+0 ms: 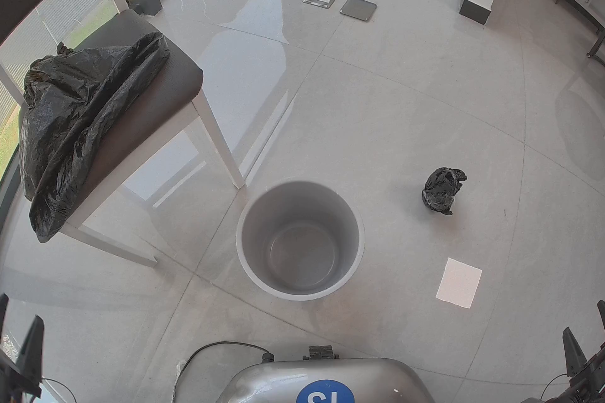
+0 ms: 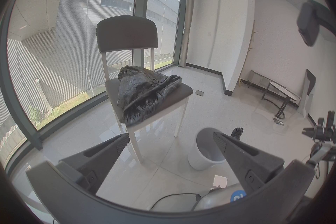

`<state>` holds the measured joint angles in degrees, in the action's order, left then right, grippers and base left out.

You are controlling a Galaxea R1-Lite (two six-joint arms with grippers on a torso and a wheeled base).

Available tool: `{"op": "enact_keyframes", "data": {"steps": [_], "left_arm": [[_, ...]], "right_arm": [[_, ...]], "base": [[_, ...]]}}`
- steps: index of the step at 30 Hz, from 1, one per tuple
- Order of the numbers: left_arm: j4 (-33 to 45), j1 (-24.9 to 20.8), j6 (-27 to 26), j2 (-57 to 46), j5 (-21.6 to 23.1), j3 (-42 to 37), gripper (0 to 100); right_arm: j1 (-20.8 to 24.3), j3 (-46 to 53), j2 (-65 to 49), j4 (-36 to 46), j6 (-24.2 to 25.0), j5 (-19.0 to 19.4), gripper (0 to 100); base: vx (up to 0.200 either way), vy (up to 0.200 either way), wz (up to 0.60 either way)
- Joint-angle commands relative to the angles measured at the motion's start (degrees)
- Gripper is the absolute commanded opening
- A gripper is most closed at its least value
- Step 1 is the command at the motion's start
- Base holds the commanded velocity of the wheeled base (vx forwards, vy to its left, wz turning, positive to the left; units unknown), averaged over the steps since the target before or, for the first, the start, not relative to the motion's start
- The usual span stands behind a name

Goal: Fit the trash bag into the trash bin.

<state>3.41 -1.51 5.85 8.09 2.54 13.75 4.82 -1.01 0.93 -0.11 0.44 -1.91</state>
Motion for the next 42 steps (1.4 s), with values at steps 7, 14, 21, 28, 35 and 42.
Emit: {"op": "enact_keyframes", "data": {"steps": [7, 14, 21, 28, 35, 42], "left_arm": [[-7.19, 14.26, 1.97, 37.43, -8.25, 13.58, 100], [-6.23, 25.42, 6.54, 45.52, -7.37, 19.3, 100], [-1.04, 26.38, 14.54, 45.52, -4.65, 18.77, 100], [-0.95, 26.03, 23.5, 47.36, -1.74, 17.19, 100], [-1.57, 25.86, 26.05, 50.35, 0.8, 17.36, 100], [-8.95, 26.03, 25.7, 55.98, 0.36, 17.36, 100]], "right_arm": [[0.02, 1.01, -0.93, -0.07, -0.53, 0.95, 100], [-0.07, 1.01, -0.93, 0.11, -0.53, 0.86, 100], [0.02, 1.01, -0.93, 0.02, -0.61, 0.95, 100], [0.02, 1.01, -0.93, 0.02, -0.7, 0.95, 100], [0.02, 1.01, -0.93, 0.02, -0.79, 1.04, 100], [0.02, 1.01, -0.93, 0.02, -1.05, 1.04, 100]], "base": [[0.0, 0.0, 0.0], [0.0, 0.0, 0.0], [0.0, 0.0, 0.0], [0.0, 0.0, 0.0], [0.0, 0.0, 0.0], [0.0, 0.0, 0.0]]}}
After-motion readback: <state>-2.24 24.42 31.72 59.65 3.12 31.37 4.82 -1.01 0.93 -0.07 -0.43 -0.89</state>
